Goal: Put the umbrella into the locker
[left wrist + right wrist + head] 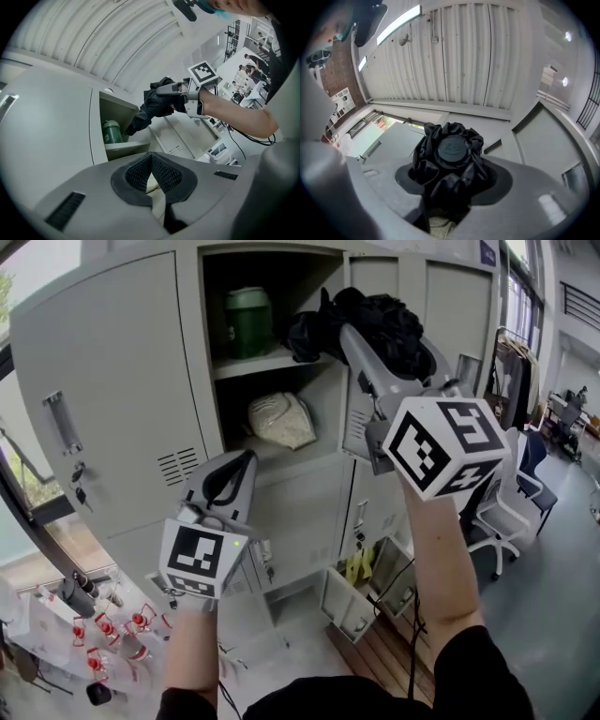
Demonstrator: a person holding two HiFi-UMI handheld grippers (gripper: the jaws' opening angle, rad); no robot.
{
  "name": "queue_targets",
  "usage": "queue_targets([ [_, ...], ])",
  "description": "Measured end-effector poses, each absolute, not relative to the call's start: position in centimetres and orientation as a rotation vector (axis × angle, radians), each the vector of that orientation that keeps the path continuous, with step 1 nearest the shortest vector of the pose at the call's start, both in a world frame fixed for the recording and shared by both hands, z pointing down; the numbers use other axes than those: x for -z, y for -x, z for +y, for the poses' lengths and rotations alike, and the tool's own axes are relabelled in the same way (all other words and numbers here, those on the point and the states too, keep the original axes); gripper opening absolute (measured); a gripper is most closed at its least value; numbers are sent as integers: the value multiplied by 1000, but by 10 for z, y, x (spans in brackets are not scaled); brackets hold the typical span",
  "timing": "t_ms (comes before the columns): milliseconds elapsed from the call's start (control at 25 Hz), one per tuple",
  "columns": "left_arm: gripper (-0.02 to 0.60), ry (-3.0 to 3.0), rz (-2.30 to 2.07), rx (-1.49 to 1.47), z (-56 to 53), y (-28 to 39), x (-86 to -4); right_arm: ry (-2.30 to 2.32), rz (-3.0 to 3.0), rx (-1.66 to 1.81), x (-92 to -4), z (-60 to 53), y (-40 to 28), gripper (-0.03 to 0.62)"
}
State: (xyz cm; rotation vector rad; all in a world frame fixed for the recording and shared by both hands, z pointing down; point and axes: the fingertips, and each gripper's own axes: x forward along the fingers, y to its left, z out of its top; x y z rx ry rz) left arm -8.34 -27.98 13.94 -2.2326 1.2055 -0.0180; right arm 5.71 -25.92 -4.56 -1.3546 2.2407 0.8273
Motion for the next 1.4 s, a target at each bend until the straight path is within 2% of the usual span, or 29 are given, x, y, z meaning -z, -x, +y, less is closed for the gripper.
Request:
queue_targets([
  [600, 11, 2193, 1258, 12, -292, 104, -122, 1511, 2321, -791, 38, -348, -35, 230],
  [1400, 11, 2185, 1316, 94, -307, 123, -146, 1758, 2446, -714, 17, -455, -2, 267],
])
